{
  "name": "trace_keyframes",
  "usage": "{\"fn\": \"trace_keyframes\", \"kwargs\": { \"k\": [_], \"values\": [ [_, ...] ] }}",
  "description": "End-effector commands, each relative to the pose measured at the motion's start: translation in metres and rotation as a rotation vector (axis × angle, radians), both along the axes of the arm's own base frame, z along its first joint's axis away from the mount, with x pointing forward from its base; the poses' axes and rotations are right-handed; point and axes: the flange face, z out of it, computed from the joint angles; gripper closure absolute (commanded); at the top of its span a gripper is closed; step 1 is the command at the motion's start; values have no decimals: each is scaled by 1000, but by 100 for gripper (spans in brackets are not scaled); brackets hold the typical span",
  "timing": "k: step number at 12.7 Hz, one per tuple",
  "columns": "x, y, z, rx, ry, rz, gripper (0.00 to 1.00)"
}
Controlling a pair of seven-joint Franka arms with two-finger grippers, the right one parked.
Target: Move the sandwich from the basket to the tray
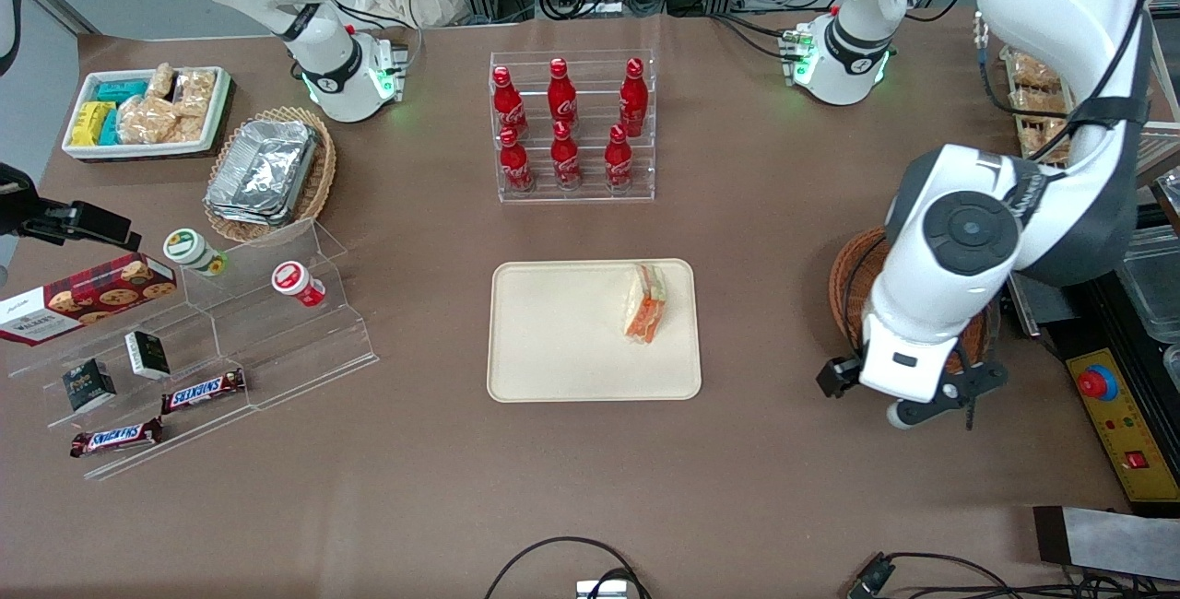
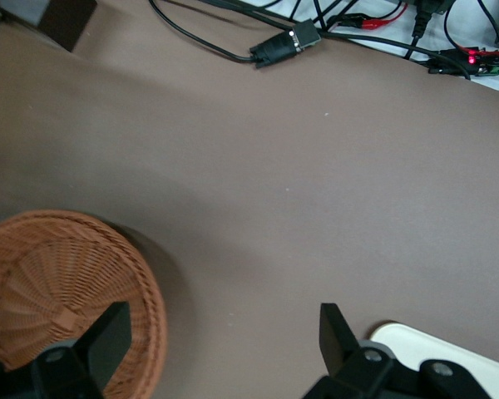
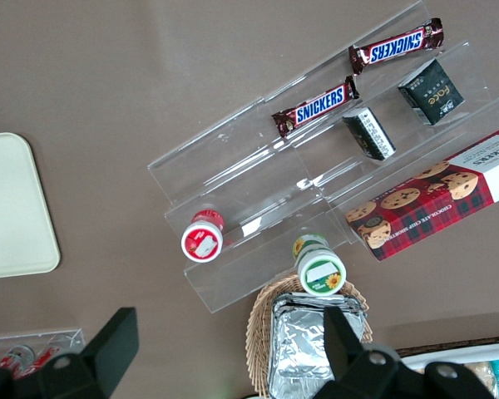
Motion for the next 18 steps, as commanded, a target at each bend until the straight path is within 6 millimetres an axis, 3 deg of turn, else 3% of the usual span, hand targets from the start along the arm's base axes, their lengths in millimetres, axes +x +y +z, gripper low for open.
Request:
{"fn": "trace_keyframes", "kwargs": {
  "k": [1, 7, 11, 18],
  "values": [
    [-15, 44, 26, 7, 24, -56, 0],
    [-50, 126, 80, -4, 72, -209, 0],
    [-81, 157, 128, -10, 109, -374, 0],
    [-128, 159, 186, -34, 120, -437, 0]
  ]
}}
